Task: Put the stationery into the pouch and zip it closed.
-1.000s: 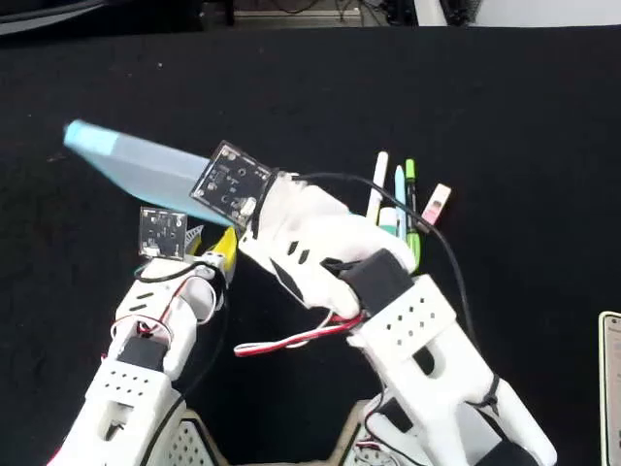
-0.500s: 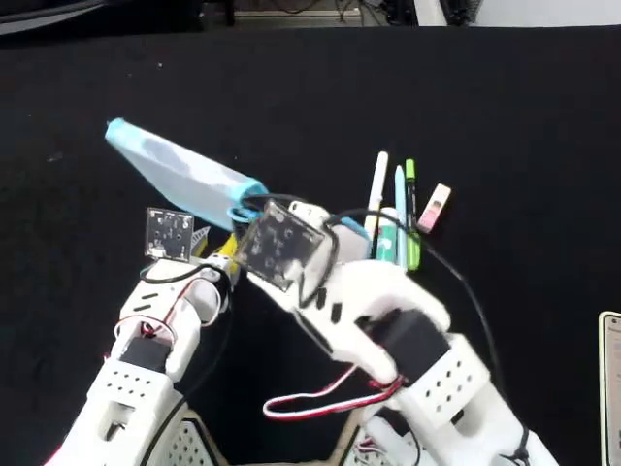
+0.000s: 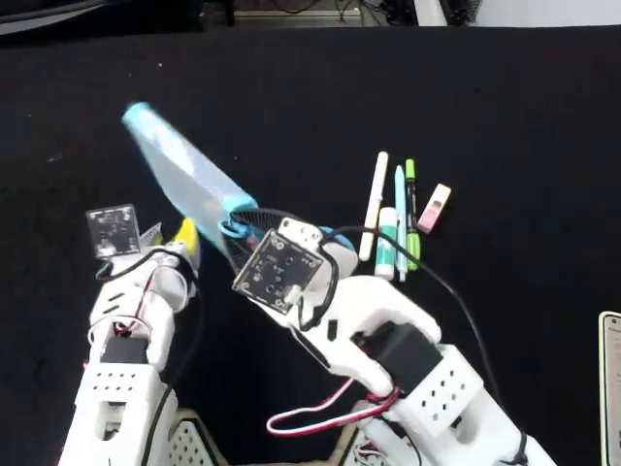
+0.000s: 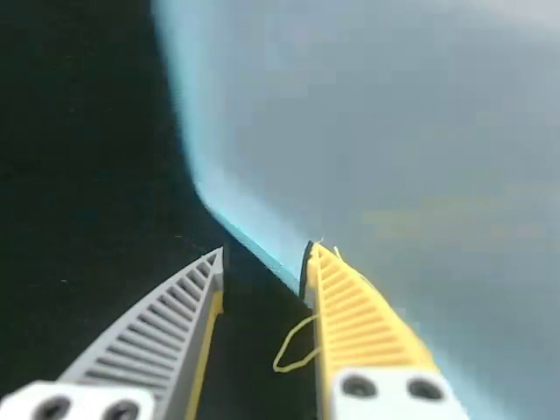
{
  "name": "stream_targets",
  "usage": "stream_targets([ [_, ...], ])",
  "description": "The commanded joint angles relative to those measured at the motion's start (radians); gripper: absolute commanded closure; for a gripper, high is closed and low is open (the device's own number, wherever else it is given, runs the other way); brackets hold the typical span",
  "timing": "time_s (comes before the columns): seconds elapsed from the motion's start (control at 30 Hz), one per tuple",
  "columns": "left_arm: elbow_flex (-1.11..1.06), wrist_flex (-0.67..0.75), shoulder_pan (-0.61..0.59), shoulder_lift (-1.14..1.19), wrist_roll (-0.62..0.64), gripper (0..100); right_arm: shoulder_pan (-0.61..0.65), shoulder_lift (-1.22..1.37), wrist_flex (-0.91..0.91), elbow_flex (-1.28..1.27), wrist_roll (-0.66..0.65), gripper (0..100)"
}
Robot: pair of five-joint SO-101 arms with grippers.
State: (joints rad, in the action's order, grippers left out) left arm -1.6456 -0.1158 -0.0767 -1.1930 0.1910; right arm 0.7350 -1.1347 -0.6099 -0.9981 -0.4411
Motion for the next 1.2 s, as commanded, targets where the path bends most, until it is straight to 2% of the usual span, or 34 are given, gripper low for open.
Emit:
stream_targets([
  [0.0,0.093,-0.017,-0.042,0.002,0.0,84,0.028,-0.076,-0.006,-0.044,0.002,98.7],
  [0.17,0.226,-0.273,-0.03,0.002,0.0,84,0.117,-0.122,0.089,-0.099,0.002,98.7],
  [0.23,0.257,-0.33,-0.03,0.002,0.0,84,0.124,-0.12,0.143,-0.104,0.002,98.7],
  [0.33,0.259,-0.334,-0.031,0.003,0.003,84,0.107,-0.125,0.163,-0.097,0.002,98.7],
  [0.5,0.259,-0.334,-0.03,0.003,0.005,84,-0.005,-0.122,0.163,-0.097,0.008,98.8],
  [0.6,0.259,-0.334,-0.018,0.003,0.006,84,-0.04,-0.13,0.17,-0.128,0.084,98.8],
  [0.73,0.228,-0.333,0.102,0.003,-0.002,84,-0.044,-0.13,0.238,-0.136,0.219,98.8],
  [0.87,0.213,-0.333,0.189,0.003,-0.003,84,-0.044,-0.12,0.27,-0.073,0.203,98.8],
  [1.0,0.202,-0.269,0.208,0.011,0.006,84,-0.038,-0.079,0.273,-0.041,0.204,98.8],
  [1.17,0.09,0.023,0.257,0.014,0.048,84,-0.02,-0.022,0.229,-0.002,0.204,98.8],
])
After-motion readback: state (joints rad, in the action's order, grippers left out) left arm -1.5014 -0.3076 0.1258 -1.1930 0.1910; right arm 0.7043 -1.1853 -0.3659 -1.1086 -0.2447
